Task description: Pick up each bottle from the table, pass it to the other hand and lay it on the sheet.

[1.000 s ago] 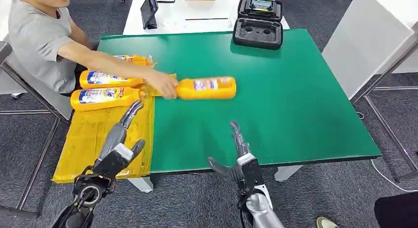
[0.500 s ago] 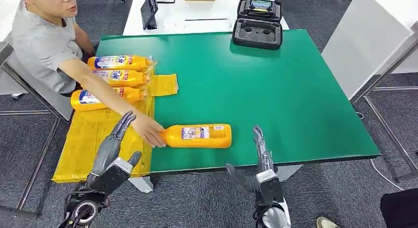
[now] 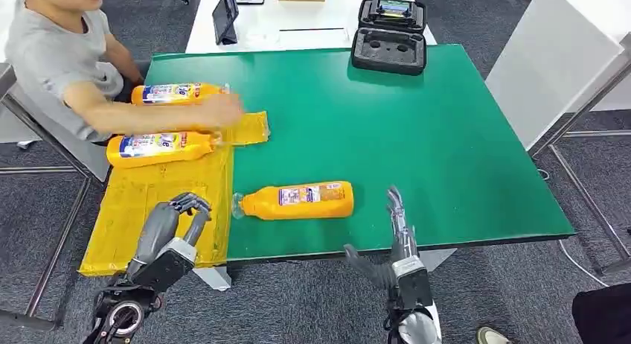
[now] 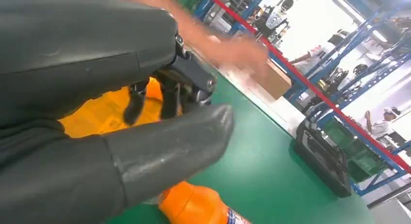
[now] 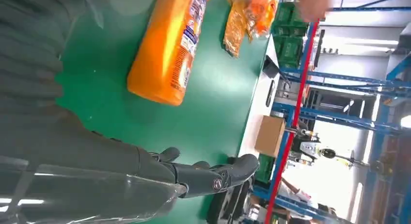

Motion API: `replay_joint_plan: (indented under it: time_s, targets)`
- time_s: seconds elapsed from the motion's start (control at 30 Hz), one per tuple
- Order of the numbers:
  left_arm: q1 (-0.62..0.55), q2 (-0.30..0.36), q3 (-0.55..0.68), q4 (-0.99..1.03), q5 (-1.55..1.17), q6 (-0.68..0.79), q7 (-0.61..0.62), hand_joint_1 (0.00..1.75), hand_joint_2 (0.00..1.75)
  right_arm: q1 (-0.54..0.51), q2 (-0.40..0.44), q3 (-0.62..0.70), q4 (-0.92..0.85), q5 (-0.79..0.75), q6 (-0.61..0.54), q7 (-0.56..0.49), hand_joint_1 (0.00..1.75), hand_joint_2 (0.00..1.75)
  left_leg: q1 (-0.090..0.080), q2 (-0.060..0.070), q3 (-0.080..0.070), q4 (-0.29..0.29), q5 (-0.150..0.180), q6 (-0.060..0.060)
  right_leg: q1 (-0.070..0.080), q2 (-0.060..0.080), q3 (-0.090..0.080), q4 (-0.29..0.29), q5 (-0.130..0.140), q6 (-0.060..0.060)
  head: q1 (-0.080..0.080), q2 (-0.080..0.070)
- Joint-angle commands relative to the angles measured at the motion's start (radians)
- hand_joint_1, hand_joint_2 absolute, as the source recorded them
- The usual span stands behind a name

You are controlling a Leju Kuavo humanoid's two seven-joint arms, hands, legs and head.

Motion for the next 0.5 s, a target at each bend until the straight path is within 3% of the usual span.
replay_joint_plan:
  time_s: [0.03, 0.07, 0.13, 0.43, 0.47, 0.5]
  targets:
    - [-0.049, 0.011, -0.002, 0.084, 0.007, -0.005, -0.003, 1.40, 0.00, 0.001, 0.003, -0.034, -0.015, 0.003, -0.001, 0.005, 0.00, 1.75, -0.001, -0.001, 0.003, -0.001, -0.001, 0.000, 0.000, -0.002, 0.003, -0.001, -0.001, 0.000, 0.000, 0.000]
    - [-0.051, 0.005, 0.000, 0.085, 0.013, -0.001, -0.003, 1.13, 0.00, 0.001, 0.000, -0.034, -0.016, 0.004, -0.002, 0.005, 0.00, 1.75, -0.001, -0.001, 0.005, -0.001, -0.001, 0.000, 0.000, -0.002, 0.005, -0.001, -0.002, 0.000, 0.000, 0.000]
    - [-0.059, -0.012, 0.005, 0.087, 0.027, -0.005, 0.000, 0.00, 0.00, 0.001, -0.004, -0.035, -0.018, 0.008, -0.007, 0.005, 0.00, 1.75, -0.001, -0.001, 0.005, -0.002, -0.001, 0.000, 0.000, -0.003, 0.005, -0.001, -0.002, 0.000, 0.000, 0.000]
    - [-0.059, -0.017, 0.015, 0.077, 0.042, -0.014, 0.001, 0.00, 0.00, -0.012, 0.000, -0.024, 0.003, 0.006, 0.000, 0.005, 0.00, 1.75, -0.001, -0.001, 0.005, -0.002, -0.001, 0.000, 0.000, -0.002, 0.005, -0.001, -0.002, 0.000, 0.000, 0.000]
    - [-0.058, -0.013, 0.017, 0.077, 0.043, -0.016, 0.000, 0.00, 1.75, -0.017, 0.002, -0.022, 0.012, 0.004, 0.004, 0.005, 0.00, 1.75, 0.000, 0.000, 0.004, -0.001, -0.001, 0.000, 0.000, -0.001, 0.004, -0.001, -0.001, 0.000, 0.000, 0.000]
    - [-0.058, -0.013, 0.017, 0.077, 0.043, -0.016, 0.000, 0.00, 1.75, -0.017, 0.002, -0.022, 0.012, 0.004, 0.004, 0.005, 0.00, 1.75, 0.000, 0.000, 0.002, -0.001, 0.000, 0.000, 0.000, -0.001, 0.002, -0.001, -0.001, 0.000, 0.000, 0.000]
